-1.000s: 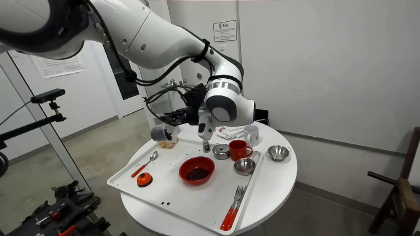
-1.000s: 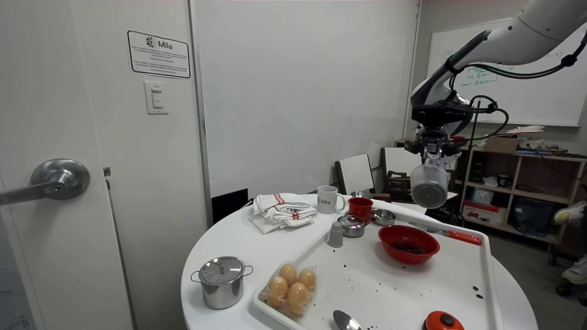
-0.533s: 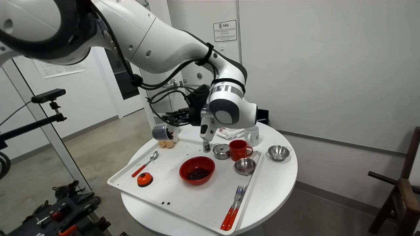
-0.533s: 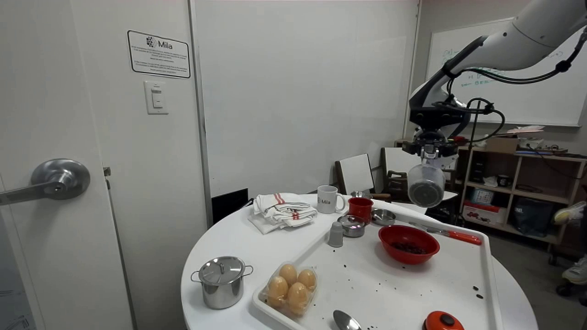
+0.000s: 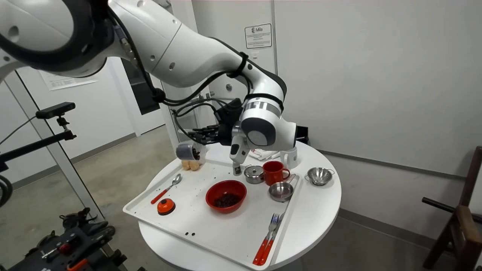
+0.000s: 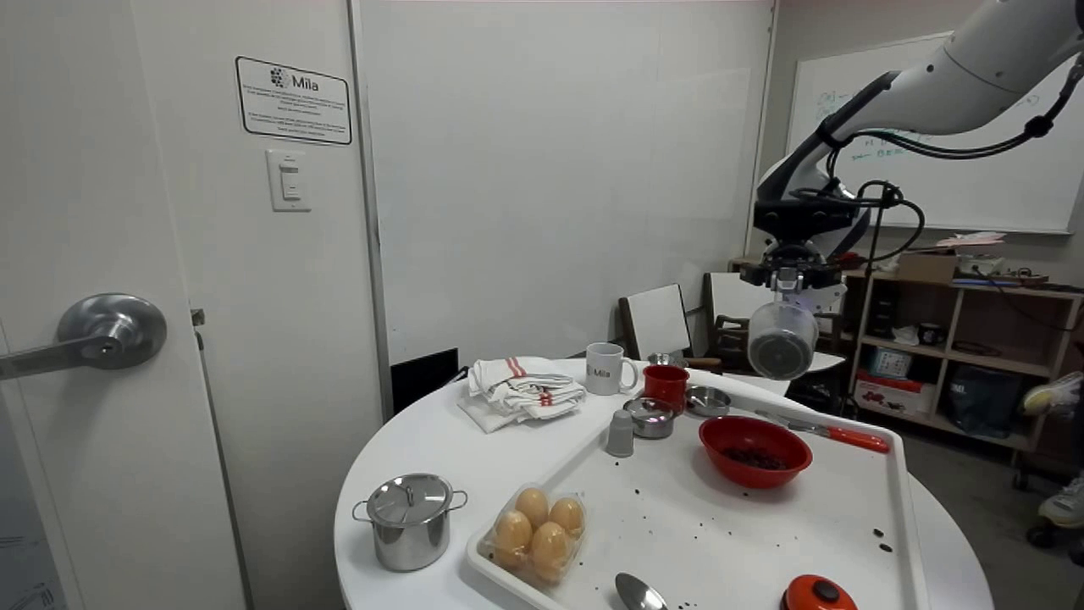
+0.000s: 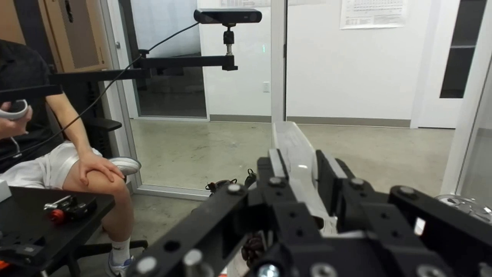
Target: Pour some of the things in the jug into the red bowl
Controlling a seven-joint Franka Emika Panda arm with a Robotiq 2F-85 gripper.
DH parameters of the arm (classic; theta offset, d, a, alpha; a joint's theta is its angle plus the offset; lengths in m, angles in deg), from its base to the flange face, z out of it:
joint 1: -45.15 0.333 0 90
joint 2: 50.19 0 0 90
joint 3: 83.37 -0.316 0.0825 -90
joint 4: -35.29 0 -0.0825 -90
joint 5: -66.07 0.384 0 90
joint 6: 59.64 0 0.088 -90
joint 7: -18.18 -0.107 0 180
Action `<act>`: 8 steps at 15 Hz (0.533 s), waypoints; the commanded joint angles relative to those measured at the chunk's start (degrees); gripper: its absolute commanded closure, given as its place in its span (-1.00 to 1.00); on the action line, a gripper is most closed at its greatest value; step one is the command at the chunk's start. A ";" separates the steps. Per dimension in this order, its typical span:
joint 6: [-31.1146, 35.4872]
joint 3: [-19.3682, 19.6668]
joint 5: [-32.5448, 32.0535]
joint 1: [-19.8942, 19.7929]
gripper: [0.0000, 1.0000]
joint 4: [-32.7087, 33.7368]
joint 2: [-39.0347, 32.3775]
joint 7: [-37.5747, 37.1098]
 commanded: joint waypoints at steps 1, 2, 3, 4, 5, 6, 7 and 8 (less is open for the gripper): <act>-3.19 -0.17 5.89 -1.67 0.79 4.85 -3.63 -6.37; -3.29 -0.30 7.35 -2.09 0.79 5.58 -4.29 -7.71; -3.58 -0.43 8.82 -2.64 0.79 6.53 -5.02 -9.32; -3.59 -0.54 10.30 -3.08 0.79 7.23 -5.58 -10.68; -3.95 -0.67 11.66 -3.70 0.80 8.08 -6.27 -12.07; -4.24 -0.83 12.84 -4.22 0.79 8.83 -6.83 -13.41; -4.71 -1.00 13.97 -4.79 0.79 9.47 -7.40 -14.84; -5.07 -1.14 14.96 -5.28 0.79 10.05 -7.92 -16.20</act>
